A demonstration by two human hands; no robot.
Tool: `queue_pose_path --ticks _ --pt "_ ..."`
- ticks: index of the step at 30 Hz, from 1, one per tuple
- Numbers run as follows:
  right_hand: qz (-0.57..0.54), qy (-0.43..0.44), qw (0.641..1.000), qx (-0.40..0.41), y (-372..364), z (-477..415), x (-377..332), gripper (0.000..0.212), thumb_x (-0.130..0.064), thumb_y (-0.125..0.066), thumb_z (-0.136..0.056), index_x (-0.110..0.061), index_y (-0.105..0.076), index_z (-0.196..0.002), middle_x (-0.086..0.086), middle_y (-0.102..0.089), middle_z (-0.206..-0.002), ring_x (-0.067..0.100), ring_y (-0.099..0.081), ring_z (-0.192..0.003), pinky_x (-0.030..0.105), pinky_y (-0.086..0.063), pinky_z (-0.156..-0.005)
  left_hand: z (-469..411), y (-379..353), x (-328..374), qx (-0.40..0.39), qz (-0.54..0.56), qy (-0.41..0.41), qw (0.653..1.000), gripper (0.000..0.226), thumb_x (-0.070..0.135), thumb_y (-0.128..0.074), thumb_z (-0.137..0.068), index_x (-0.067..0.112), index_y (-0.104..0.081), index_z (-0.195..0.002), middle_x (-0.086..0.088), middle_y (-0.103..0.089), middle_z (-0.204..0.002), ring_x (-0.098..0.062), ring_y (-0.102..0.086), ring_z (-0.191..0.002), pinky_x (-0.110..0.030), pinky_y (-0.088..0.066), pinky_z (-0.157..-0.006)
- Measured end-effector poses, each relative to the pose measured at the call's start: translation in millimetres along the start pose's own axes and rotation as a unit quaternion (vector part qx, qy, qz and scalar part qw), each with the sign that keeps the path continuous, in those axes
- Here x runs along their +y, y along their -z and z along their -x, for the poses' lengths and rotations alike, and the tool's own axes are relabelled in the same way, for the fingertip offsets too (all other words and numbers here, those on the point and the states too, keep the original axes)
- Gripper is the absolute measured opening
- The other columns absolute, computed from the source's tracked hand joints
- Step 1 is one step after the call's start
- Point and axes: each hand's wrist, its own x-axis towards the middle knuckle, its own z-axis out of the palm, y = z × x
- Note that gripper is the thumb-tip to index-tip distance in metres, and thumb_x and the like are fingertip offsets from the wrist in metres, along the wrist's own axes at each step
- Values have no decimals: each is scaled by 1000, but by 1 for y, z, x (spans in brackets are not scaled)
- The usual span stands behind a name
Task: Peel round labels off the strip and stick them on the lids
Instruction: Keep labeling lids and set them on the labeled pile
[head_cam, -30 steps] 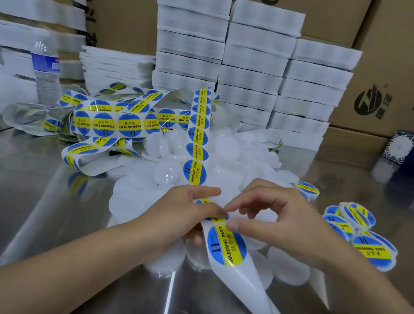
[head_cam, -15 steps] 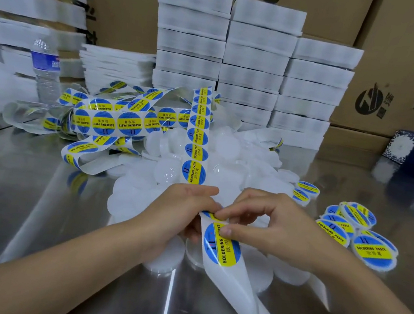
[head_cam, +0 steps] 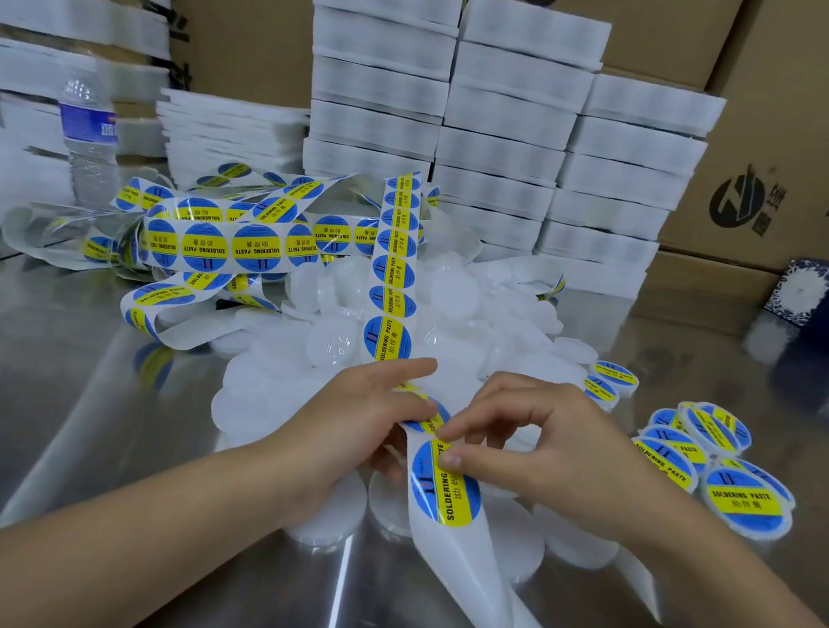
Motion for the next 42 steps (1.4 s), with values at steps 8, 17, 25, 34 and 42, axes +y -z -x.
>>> queue_pose_path --ticks 8,17,25,34,42 --pt "43 16 998 29 -4 -1 3 17 -16 -80 -71 -30 -73 -78 -3 -59 -80 14 -55 -72 28 -47 -70 2 2 4 -10 27 36 999 18 18 -58 -88 9 -72 -94 -6 -70 -69 -12 -63 -52 -20 -44 -40" --pt "95 53 992 57 -2 0 4 16 -21 -80 -70 -29 -75 -83 -7 -58 -75 11 -53 -70 21 -43 -65 1 3 6 1 33 45 998 26 8 -57 -86 16 -68 -108 -3 -73 -75 -11 -64 -53 -19 -44 -40" --pt "120 83 987 71 -2 -1 5 10 -21 -81 -70 -21 -78 -79 -10 -56 -69 12 -54 -69 24 -44 -62 2 2 7 -8 48 58 997 25 8 -55 -87 15 -68 -106 -2 -74 -77 -10 -66 -57 -18 -46 -42" --pt "127 94 985 69 -1 0 3 7 -16 -81 -70 -20 -76 -73 -10 -55 -69 11 -53 -68 19 -42 -61 2 1 6 -10 42 56 997 26 8 -55 -87 17 -67 -108 -1 -72 -72 -9 -65 -54 -18 -45 -42" --pt "6 47 999 -24 17 4 -5 11 -28 -84 -66 -25 -74 -66 0 -54 -64 12 -49 -62 21 -44 -64 0 3 3 -10 26 46 999 34 -2 -51 -84 17 -68 -106 -4 -76 -92 -17 -72 -74 -23 -56 -59"
